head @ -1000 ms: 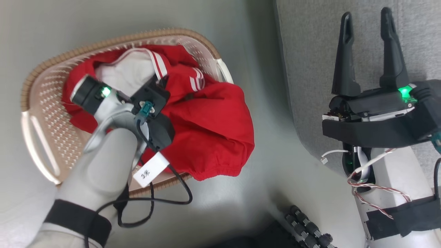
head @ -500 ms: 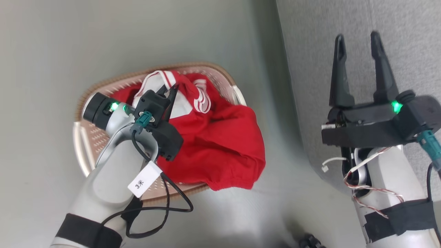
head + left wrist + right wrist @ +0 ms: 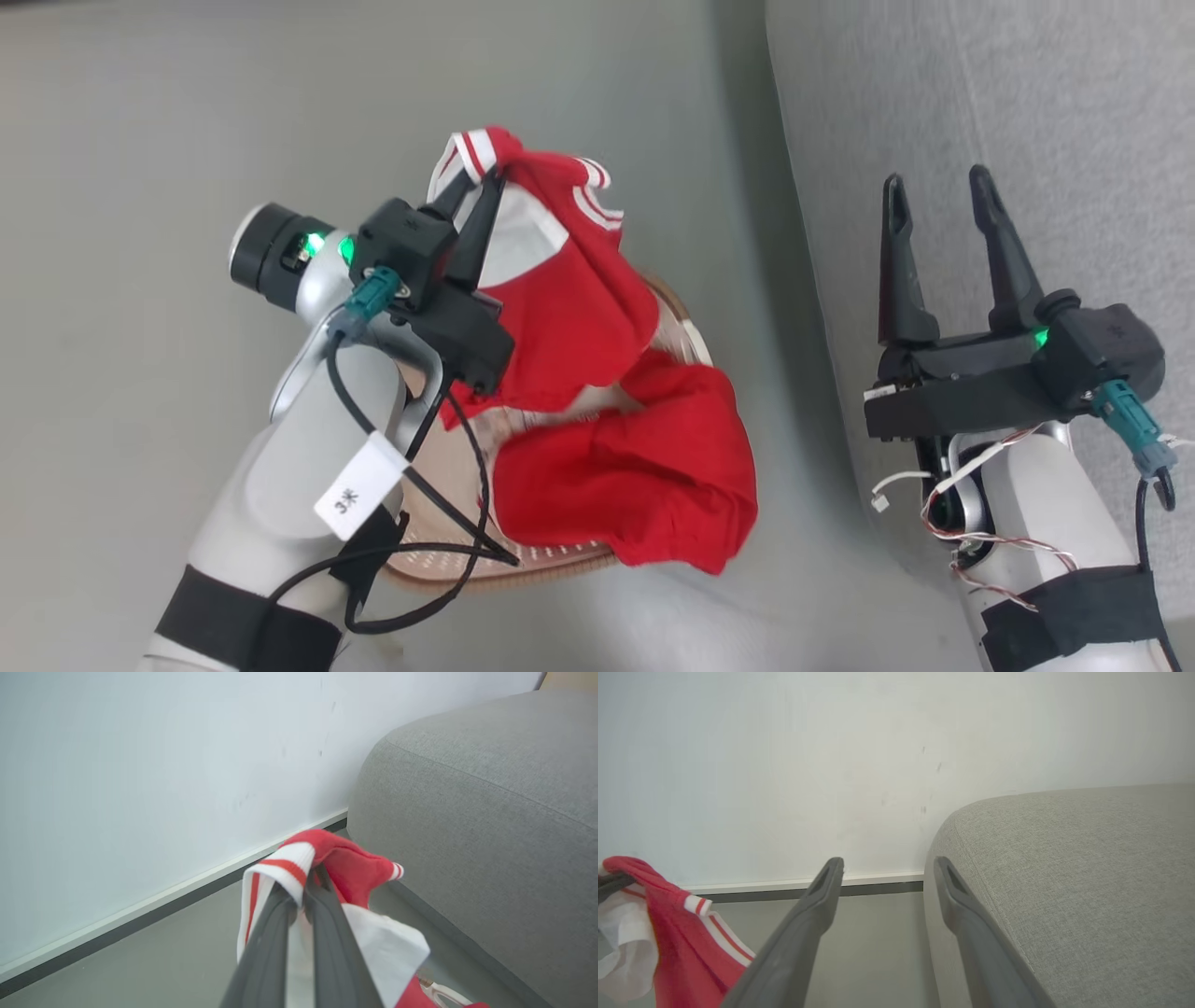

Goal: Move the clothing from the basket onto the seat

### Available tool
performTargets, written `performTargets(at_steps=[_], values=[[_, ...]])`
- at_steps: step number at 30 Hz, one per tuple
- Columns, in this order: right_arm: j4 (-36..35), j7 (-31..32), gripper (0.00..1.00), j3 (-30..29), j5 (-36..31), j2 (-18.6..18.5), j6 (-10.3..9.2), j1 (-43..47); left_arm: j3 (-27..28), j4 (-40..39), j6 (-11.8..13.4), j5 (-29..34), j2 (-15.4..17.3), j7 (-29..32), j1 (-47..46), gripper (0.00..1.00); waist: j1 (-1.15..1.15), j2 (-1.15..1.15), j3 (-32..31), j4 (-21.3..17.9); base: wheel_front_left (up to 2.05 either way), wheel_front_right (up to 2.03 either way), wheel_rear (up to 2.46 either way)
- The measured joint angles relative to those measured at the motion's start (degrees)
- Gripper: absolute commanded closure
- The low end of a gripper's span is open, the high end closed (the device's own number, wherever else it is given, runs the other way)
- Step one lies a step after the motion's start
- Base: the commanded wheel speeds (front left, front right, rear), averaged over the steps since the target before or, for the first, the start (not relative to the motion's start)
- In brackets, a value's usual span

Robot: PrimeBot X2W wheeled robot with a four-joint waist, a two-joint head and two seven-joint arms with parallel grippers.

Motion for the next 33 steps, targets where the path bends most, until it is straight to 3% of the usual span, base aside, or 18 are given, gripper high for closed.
performTargets(at_steps=[17,33], values=[[5.8,0.1,0.0,0.7,0.0,0.0,1.76,4.6,1.5,-3.8,-0.5,-2.9,-0.3,0.0,0.6,1.0,0.0,-0.01,-14.0,2.5,0.0,0.0,0.0],[11.6,0.1,0.0,3.4,0.0,-0.2,5.11,9.3,-1.5,3.7,-0.9,-5.4,-0.8,0.0,0.4,1.0,0.0,-0.01,-27.8,3.4,0.0,0.0,0.0]])
